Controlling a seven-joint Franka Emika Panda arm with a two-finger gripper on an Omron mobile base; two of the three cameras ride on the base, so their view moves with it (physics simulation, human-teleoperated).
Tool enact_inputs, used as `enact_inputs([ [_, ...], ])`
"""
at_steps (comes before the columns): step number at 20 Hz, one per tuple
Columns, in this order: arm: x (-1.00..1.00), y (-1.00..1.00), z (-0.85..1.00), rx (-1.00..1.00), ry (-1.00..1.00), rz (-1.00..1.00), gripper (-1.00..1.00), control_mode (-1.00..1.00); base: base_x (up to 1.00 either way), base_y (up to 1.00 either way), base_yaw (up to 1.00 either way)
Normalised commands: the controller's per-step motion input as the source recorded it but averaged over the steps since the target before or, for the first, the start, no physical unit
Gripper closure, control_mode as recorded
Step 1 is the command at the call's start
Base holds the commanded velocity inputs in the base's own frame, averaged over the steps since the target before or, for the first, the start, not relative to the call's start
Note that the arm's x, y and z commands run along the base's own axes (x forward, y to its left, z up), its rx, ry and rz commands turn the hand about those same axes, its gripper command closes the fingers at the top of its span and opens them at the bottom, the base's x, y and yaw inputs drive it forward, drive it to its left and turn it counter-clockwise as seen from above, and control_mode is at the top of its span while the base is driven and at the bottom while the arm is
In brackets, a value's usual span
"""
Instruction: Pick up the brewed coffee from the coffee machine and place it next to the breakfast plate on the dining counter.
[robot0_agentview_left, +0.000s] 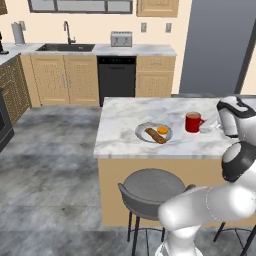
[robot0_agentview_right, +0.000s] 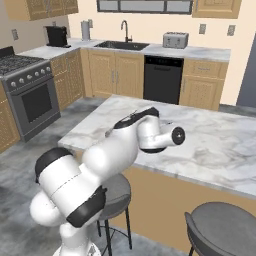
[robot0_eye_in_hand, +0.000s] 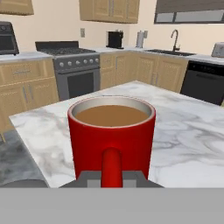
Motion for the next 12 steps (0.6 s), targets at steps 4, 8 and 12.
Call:
enact_inputs([
  [4, 0.33, -0.05, -0.17, 0.00, 0.00, -0.01, 1.00, -1.00, 0.00, 0.00, 0.00],
  [8, 0.26, -0.01, -0.35, 0.00, 0.00, 0.00, 1.00, -1.00, 0.00, 0.00, 0.00],
  [12, 0.25, -0.07, -0.36, 0.00, 0.00, 0.00, 1.00, -1.00, 0.00, 0.00, 0.00],
])
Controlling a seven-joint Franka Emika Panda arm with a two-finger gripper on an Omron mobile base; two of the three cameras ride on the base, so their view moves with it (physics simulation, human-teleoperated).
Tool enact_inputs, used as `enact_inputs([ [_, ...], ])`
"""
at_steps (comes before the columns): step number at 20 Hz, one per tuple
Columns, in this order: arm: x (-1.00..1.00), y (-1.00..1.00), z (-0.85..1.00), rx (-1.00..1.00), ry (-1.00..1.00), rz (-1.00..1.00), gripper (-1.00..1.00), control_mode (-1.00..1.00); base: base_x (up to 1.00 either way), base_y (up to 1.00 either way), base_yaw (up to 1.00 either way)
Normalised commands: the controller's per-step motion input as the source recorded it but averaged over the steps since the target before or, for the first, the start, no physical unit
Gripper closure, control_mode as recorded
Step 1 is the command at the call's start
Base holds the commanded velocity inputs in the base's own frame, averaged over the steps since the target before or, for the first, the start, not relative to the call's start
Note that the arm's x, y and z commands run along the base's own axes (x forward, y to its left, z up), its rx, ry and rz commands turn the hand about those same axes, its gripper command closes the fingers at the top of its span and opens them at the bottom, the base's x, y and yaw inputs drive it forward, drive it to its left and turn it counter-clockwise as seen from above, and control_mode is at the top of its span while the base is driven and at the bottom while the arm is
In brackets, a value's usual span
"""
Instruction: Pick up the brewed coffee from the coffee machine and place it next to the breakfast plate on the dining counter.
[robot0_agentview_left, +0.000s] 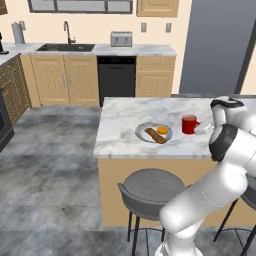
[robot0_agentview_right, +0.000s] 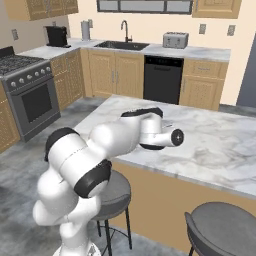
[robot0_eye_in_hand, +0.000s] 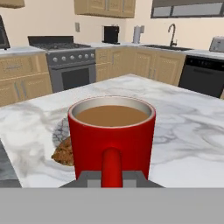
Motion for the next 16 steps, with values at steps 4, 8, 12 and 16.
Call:
enact_inputs([
  [4, 0.30, -0.09, -0.33, 0.00, 0.00, 0.00, 1.00, -1.00, 0.00, 0.00, 0.00],
  [8, 0.30, -0.11, -0.34, 0.00, 0.00, 0.00, 1.00, -1.00, 0.00, 0.00, 0.00],
  [12, 0.27, -0.19, -0.34, 0.00, 0.00, 0.00, 1.00, -1.00, 0.00, 0.00, 0.00],
  [16, 0.20, -0.20, -0.34, 0.00, 0.00, 0.00, 1.00, -1.00, 0.00, 0.00, 0.00],
])
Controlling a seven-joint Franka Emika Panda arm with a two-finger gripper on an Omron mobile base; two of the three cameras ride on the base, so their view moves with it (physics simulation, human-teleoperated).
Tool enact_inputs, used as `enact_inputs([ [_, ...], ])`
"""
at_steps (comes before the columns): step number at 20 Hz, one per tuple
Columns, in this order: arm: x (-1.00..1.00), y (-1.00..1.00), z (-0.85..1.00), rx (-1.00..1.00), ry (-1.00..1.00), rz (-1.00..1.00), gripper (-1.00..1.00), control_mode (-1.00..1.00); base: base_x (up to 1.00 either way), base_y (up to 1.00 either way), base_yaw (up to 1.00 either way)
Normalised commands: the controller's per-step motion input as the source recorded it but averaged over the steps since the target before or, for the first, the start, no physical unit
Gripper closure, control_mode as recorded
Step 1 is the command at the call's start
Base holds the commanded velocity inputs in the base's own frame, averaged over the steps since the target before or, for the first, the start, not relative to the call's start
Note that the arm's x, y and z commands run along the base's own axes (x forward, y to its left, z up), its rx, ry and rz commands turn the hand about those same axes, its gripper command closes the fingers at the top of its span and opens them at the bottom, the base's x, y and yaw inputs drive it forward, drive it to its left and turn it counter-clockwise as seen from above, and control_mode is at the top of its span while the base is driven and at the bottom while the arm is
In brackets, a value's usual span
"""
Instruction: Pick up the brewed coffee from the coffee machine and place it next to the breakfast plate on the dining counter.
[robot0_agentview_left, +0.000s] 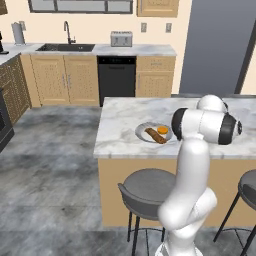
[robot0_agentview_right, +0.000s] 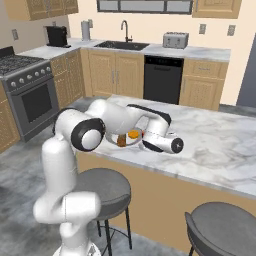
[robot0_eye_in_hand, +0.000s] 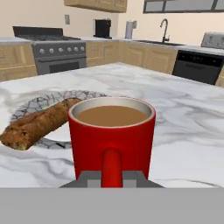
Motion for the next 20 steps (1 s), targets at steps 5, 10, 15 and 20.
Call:
enact_inputs([
  [5, 0.20, -0.14, -0.33, 0.00, 0.00, 0.00, 1.00, -1.00, 0.00, 0.00, 0.00],
  [10, 0.33, 0.00, -0.21, -0.01, 0.00, 0.00, -1.00, -1.00, 0.00, 0.00, 0.00],
  [15, 0.36, 0.14, -0.03, -0.06, 0.00, 0.00, -1.00, -1.00, 0.00, 0.00, 0.00],
  [20, 0.13, 0.24, 0.06, -0.09, 0.00, 0.00, -1.00, -1.00, 0.00, 0.00, 0.00],
])
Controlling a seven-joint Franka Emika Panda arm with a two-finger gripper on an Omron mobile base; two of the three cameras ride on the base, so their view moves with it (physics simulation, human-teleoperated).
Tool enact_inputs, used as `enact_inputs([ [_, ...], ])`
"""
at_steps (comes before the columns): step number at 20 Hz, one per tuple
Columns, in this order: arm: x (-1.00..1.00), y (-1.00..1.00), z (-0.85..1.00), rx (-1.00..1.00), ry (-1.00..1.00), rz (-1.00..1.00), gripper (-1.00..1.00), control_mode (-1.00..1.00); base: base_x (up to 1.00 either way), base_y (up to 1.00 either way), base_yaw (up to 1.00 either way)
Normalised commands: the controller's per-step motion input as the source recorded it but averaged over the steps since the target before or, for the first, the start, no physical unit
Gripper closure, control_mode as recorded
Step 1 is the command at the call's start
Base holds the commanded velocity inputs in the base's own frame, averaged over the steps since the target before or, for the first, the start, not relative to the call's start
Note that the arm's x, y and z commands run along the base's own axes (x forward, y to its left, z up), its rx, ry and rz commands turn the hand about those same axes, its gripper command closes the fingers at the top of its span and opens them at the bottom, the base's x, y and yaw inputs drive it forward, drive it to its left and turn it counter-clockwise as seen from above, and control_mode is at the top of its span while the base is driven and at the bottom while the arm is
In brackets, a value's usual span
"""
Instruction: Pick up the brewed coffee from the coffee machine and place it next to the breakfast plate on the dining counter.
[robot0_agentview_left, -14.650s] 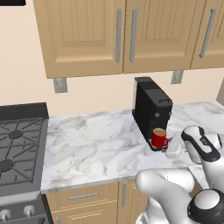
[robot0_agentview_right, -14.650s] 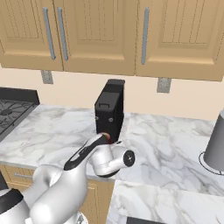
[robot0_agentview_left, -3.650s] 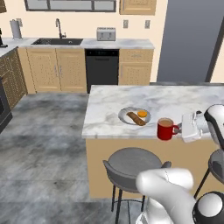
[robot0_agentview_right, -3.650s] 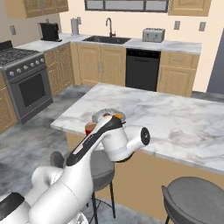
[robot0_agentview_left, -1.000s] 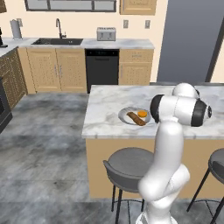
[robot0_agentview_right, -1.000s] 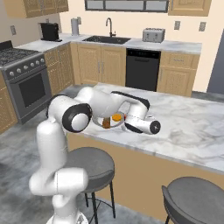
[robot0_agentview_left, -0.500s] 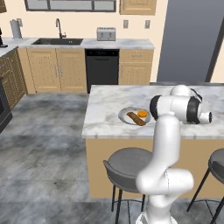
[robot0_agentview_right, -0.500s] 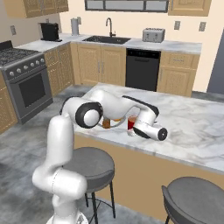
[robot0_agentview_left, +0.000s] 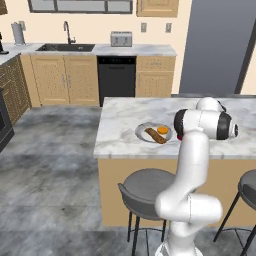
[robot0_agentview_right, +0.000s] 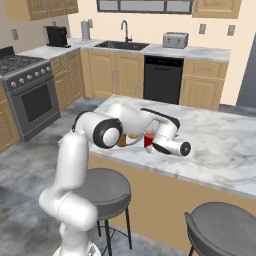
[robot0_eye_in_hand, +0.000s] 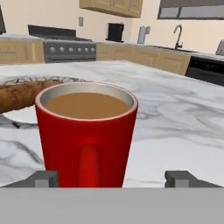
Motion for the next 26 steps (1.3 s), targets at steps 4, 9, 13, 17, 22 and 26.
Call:
enact_inputs([
  [4, -0.13, 0.05, 0.50, -0.11, -0.05, 0.00, -1.00, -1.00, 0.00, 0.00, 0.00],
  [9, -0.60, 0.00, 0.97, -0.10, -0.08, 0.00, -1.00, -1.00, 0.00, 0.00, 0.00],
  [13, -0.99, 0.04, 0.94, -0.13, -0.11, 0.00, -1.00, -1.00, 0.00, 0.00, 0.00],
  [17, -1.00, 0.48, 0.73, -0.18, -0.16, 0.00, -1.00, -1.00, 0.00, 0.00, 0.00],
  [22, -0.93, 0.64, 0.68, -0.21, -0.25, 0.01, -1.00, -1.00, 0.00, 0.00, 0.00],
  [26, -0.76, 0.45, 0.81, -0.18, -0.27, 0.02, -1.00, -1.00, 0.00, 0.00, 0.00],
])
